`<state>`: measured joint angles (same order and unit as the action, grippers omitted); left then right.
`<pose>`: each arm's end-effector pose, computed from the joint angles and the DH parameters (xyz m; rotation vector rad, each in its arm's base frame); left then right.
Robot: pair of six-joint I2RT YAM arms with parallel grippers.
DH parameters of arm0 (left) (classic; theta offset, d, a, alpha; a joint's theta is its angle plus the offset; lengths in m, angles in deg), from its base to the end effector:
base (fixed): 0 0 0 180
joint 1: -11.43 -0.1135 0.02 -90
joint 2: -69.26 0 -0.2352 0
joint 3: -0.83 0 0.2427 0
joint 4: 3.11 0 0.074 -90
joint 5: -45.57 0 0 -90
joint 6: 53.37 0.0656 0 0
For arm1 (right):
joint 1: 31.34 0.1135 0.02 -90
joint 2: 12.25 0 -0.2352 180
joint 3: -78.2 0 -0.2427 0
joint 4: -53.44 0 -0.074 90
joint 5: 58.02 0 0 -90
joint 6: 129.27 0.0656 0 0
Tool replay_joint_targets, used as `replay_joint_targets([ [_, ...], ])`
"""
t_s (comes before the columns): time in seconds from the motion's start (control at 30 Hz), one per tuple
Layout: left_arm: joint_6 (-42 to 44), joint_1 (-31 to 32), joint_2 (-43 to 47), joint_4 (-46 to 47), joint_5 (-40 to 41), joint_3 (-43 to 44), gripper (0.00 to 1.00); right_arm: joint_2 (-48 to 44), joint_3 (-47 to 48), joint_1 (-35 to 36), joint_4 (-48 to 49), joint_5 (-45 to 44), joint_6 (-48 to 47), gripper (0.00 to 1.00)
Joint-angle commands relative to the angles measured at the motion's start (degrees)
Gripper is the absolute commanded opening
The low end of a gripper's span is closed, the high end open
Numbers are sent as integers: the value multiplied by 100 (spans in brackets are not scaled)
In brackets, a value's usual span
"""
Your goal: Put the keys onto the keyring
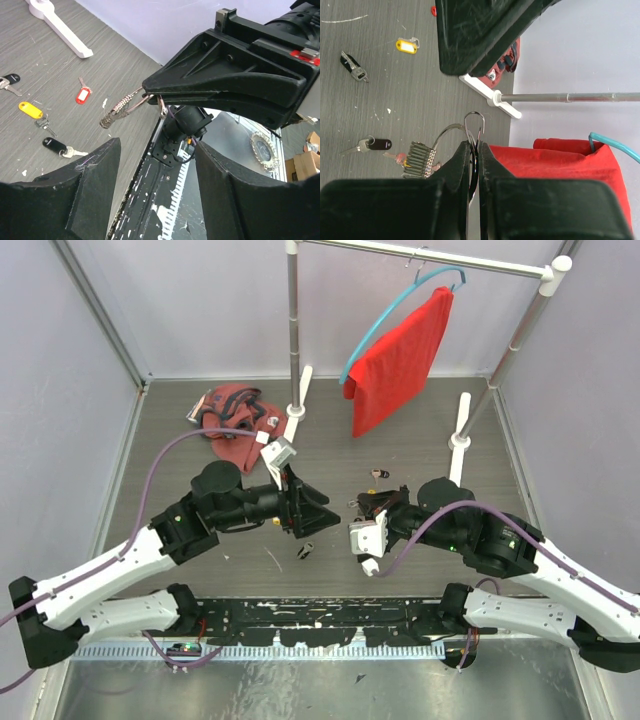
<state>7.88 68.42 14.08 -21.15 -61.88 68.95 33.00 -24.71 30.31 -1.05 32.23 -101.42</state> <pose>0.1242 -0.2273 0.3488 0.6971 1.7159 -1.3477 0.0897 0.1668 0.3548 -1.7357 0.9235 -0.0014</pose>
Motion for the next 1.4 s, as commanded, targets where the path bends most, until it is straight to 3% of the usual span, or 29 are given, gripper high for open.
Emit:
replay_joint_targets([
  [0.0,-23,40,-118,372,129,237,67,-87,168,8,476,137,188,1],
  [0.13,-67,57,-261,500,67,320,65,-96,151,3,485,168,227,1],
  [0.43,-78,123,-559,609,-68,537,49,-76,153,1,498,177,266,1],
  [0.6,-92,165,-669,610,-96,561,47,-81,152,2,528,160,288,1],
  [0.87,-89,192,-821,619,-134,629,35,-72,147,4,547,191,328,1],
  [1.17,-51,191,-812,557,-10,660,1,-69,160,4,526,244,332,2],
  [1.37,22,190,-705,637,-128,597,0,-237,201,-1,530,562,334,34],
])
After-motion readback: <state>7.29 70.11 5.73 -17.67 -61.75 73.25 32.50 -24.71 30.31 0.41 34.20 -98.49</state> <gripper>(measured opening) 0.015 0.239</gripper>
